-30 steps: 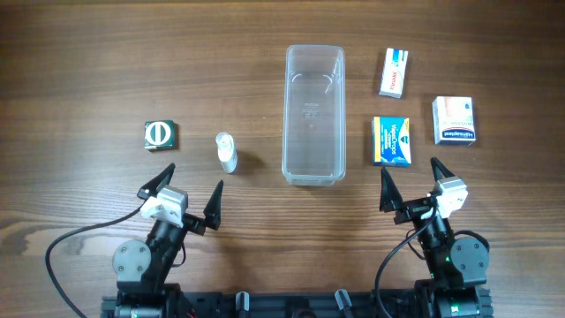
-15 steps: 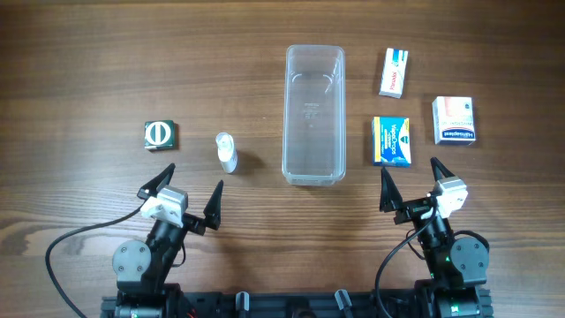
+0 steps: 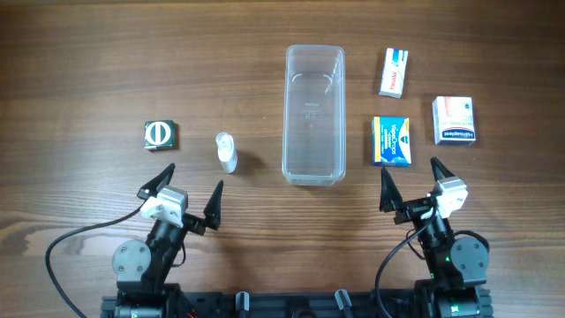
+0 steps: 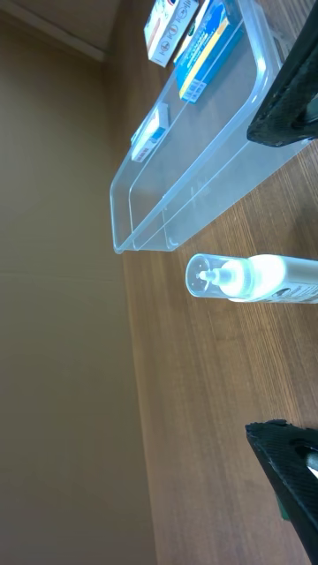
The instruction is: Pack container
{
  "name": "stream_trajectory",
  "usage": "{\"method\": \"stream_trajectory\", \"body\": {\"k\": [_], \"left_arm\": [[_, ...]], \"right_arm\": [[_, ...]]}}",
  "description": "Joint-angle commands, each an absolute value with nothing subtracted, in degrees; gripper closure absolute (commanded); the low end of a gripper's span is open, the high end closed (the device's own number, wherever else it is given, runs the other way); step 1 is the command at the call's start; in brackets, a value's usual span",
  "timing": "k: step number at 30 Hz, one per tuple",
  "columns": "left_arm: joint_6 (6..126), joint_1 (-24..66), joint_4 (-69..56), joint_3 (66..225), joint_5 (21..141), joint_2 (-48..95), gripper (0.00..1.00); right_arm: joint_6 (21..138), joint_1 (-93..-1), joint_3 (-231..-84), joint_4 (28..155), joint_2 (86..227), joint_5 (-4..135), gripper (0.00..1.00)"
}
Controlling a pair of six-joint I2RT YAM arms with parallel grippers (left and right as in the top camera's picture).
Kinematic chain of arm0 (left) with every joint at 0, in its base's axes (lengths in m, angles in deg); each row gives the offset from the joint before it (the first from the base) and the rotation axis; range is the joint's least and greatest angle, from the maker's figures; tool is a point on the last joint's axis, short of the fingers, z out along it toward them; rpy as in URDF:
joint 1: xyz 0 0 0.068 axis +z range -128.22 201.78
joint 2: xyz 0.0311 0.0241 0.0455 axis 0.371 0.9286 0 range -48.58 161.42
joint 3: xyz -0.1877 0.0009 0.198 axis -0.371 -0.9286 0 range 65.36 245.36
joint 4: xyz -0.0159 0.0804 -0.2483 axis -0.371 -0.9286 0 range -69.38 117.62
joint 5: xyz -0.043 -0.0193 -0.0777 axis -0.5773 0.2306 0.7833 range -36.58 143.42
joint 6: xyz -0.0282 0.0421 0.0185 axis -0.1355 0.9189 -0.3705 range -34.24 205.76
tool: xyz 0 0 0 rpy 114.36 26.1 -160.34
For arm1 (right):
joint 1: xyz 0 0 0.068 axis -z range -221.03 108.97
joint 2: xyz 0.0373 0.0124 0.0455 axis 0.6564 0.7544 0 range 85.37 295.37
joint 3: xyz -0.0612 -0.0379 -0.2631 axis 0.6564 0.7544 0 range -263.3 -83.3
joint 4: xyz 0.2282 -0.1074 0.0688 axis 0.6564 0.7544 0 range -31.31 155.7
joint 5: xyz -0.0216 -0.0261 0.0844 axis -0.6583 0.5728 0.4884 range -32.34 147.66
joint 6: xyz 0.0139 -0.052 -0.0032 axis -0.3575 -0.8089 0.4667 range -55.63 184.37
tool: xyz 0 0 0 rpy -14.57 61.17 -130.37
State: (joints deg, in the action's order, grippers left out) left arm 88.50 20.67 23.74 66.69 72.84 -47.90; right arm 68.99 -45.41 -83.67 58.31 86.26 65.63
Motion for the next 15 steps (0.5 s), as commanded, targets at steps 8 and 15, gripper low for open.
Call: {"method": "stream_trajectory", "body": {"k": [8,15], "left_arm": [[89.42,21.11,23.8,66.27,73.13,-48.42,0.0],[89.42,21.09,23.8,66.27,73.13,-48.42,0.0]], "right_arm": [[71.87,-45.67,-83.6,57.39,86.17,66.83,0.0],[104.2,-45.67,-83.62,57.48,86.39,66.92,0.0]]}}
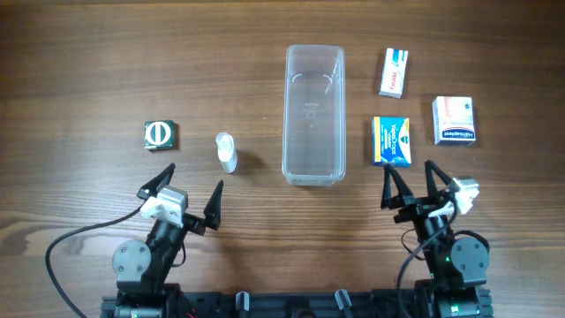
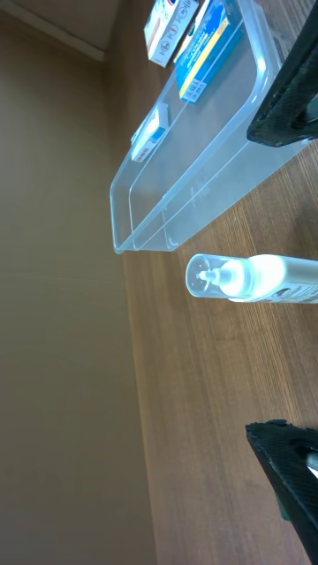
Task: Pack container
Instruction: 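Reach the right gripper to the blue VapoDrops box and grasp it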
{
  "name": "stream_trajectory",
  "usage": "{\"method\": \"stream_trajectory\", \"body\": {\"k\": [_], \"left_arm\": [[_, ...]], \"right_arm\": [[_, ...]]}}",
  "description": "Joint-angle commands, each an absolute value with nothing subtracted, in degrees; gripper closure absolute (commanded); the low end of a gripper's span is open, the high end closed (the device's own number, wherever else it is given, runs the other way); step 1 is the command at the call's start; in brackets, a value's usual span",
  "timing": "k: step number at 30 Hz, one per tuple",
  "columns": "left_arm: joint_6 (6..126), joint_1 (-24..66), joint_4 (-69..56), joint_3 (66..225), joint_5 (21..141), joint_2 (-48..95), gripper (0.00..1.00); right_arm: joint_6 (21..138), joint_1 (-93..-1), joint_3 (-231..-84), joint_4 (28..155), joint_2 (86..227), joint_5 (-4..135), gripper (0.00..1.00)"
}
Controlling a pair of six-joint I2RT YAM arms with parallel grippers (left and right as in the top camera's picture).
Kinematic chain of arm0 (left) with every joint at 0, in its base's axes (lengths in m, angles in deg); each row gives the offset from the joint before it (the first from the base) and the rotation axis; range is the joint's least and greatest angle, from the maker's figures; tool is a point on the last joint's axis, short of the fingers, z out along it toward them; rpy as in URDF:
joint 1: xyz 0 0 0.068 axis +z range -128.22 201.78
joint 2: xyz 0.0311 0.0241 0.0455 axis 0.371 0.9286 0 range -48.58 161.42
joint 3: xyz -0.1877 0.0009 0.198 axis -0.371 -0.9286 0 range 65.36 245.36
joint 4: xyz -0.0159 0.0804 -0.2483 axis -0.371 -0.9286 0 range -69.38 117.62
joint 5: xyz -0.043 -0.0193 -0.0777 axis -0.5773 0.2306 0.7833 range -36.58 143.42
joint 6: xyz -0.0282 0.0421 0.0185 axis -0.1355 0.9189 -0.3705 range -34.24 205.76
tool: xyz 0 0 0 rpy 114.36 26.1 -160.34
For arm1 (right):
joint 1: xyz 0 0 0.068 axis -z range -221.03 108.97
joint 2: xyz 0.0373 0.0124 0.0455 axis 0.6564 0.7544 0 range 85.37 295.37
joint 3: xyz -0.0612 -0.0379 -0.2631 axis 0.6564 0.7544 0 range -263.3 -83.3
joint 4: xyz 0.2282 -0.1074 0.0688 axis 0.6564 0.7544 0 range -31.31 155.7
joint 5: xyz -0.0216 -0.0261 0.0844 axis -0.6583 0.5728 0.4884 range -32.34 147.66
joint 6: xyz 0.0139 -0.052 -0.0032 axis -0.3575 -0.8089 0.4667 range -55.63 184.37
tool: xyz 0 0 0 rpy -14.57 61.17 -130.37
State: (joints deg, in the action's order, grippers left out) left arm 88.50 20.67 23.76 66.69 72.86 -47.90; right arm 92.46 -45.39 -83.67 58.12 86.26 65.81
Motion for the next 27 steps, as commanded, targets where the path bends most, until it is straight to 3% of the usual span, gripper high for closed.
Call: {"method": "stream_trajectory", "body": {"k": [1,5,11,15,21,27], "left_arm": [[89.42,21.11,23.8,66.27,73.13,-48.42,0.0],[89.42,21.09,23.8,66.27,73.13,-48.42,0.0],[89.44,21.11,23.8,66.27,73.13,-48.42,0.0],[89.42,21.09,23.8,66.27,73.1,-48.42,0.0],[89.42,21.09,23.8,66.27,73.13,-48.42,0.0],[89.42,21.09,23.8,66.27,73.1,-48.42,0.0]], "right_arm": [[103.61,-45.67,-83.62,55.78,86.39,67.95,0.0],[90.3,-45.67,-86.73,44.83,86.39,68.17,0.0],[79.37,-45.67,-104.69,58.88,95.81,60.17,0.0],[79.3,-45.67,-121.96,75.6,115.68,56.12,0.0],[73.36,-45.67,-150.61,105.87,161.45,57.7,0.0],[70.76,-45.67,-155.4,108.87,182.36,57.7,0.0]]}}
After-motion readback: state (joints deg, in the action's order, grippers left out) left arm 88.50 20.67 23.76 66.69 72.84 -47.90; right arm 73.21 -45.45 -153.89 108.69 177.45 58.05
